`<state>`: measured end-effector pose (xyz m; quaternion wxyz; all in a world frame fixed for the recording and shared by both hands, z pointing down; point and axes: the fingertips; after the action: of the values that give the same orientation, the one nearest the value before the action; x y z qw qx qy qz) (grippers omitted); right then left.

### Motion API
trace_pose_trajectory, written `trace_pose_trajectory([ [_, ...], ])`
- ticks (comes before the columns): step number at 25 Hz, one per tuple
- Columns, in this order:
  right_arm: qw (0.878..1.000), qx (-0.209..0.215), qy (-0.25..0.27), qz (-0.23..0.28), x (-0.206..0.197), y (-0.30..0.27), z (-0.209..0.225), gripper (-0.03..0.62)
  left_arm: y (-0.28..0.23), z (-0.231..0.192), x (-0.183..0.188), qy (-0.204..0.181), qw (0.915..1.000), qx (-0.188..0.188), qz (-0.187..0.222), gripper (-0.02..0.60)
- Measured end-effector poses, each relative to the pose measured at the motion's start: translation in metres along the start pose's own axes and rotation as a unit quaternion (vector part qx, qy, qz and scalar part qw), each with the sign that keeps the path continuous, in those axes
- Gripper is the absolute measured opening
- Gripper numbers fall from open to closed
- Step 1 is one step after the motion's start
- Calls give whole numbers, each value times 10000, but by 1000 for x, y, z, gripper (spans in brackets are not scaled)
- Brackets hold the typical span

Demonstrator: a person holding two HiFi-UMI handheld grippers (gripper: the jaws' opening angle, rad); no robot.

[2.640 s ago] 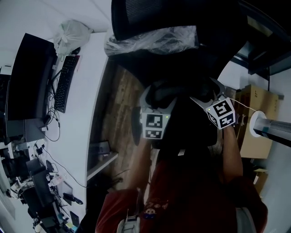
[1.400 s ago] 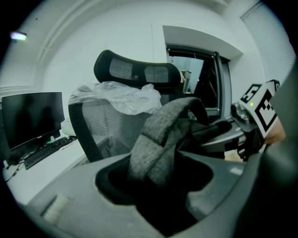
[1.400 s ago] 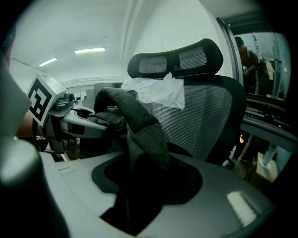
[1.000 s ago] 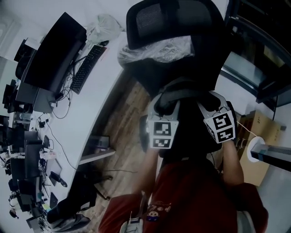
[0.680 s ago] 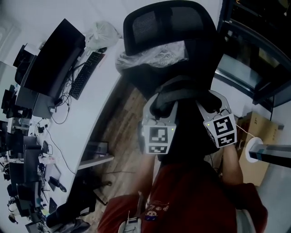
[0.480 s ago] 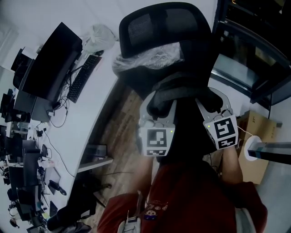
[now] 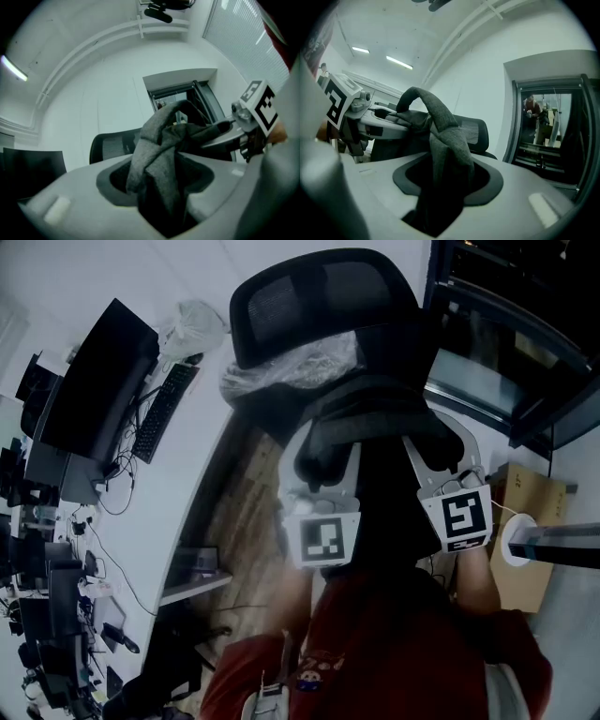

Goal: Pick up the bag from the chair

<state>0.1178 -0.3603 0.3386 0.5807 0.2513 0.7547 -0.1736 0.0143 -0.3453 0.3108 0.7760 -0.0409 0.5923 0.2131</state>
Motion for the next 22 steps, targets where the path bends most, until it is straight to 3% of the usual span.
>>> trace_pose_trajectory([
  [22, 9998, 107, -79, -153, -6, -7, 4, 178, -9, -2, -5, 94, 9999, 44, -92, 230],
])
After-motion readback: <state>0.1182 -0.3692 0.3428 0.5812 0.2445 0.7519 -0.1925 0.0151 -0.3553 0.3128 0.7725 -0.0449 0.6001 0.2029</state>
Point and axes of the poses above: the fingertips, and each gripper's own axes: y backward along the fingers, z to its right, x out of its top, and after that the axes turned 8 degrees about z, right-handed
